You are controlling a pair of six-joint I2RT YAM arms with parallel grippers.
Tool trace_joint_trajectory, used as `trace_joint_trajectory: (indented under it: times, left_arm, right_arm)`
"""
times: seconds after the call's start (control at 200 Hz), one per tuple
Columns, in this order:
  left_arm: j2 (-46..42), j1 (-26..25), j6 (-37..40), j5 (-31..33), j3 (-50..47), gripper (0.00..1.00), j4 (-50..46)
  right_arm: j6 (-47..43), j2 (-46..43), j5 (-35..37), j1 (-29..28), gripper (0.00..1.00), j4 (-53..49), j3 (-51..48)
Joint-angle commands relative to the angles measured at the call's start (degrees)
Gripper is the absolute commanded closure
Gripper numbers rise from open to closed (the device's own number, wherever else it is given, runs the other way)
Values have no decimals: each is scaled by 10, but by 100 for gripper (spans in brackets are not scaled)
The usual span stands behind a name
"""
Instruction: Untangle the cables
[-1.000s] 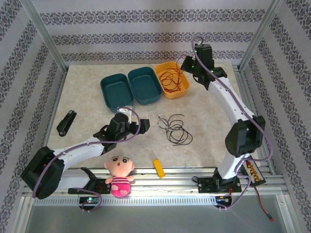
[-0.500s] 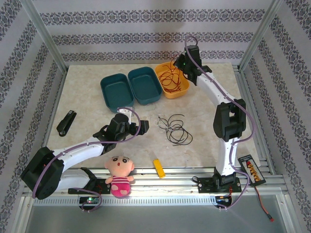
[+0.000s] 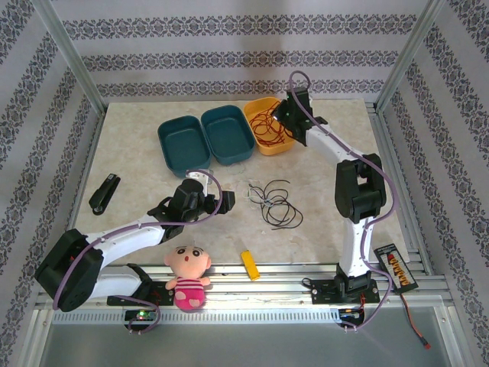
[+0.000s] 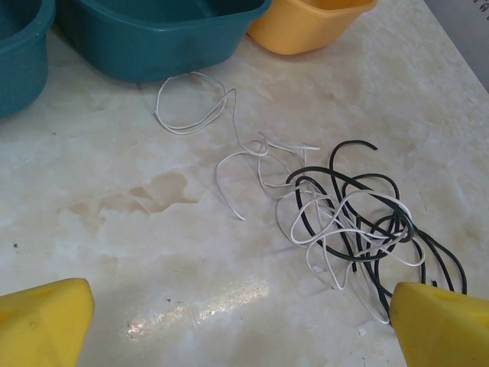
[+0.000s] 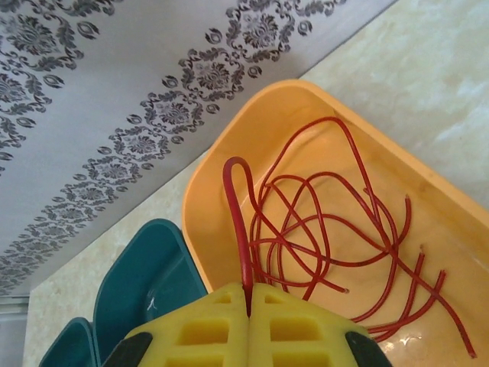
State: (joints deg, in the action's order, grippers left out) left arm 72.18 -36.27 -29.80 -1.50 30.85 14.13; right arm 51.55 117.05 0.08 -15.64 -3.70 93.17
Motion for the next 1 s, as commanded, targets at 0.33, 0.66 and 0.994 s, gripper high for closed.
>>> trace_joint_trajectory:
  times: [0.33,0.66,0.994]
  left_arm:
    - [4,4,-3,-13,0,1,10]
    - [4,3,-5,-17,-2,1,14]
    - [6,3,-8,-19,-5,1,21]
  right_arm:
    - [40,-2,-5,2,100,4,-68]
    - [62,15,-67,19,100,31,-54]
    - [76,-31,-65,18,100,66,-44]
